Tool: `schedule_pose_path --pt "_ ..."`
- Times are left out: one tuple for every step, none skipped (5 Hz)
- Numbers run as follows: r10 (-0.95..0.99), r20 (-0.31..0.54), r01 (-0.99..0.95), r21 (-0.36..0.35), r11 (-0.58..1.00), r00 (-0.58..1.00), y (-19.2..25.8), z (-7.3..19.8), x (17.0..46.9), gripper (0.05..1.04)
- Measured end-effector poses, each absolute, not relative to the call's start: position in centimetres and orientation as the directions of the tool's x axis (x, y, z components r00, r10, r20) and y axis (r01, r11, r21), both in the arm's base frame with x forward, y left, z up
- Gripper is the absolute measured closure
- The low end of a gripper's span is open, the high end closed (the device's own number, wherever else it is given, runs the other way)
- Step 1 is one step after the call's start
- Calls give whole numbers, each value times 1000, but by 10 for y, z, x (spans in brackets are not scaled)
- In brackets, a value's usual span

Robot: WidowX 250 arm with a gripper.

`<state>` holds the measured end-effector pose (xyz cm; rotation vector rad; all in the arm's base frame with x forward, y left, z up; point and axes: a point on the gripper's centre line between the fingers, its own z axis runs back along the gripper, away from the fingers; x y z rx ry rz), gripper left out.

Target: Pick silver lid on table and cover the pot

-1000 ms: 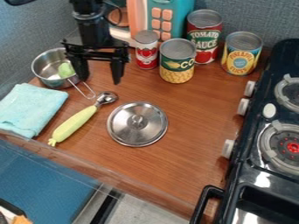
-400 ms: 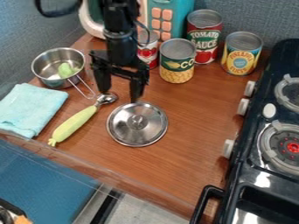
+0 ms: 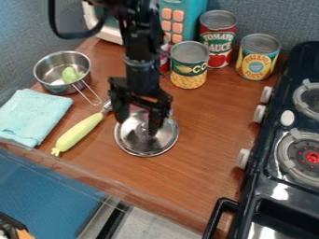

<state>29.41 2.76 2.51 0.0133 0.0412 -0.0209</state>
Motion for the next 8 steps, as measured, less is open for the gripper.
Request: schedule_pose_path --pt "-22 -27 22 6 1000 999 22 27 289 83" --pt "-20 -17 20 6 1000 1000 23 27 291 83" --pt "-8 -17 8 4 1000 1000 25 27 291 83" --pt "4 -8 -4 4 1000 1000 27 28 295 83" --pt "15 -16 -15 5 1000 1000 28 21 299 83" --pt "26 -10 -26 9 1000 1000 29 20 304 83" --pt "42 -8 -42 17 999 999 29 14 306 147" --pt "48 14 -49 23 999 999 24 12 308 432"
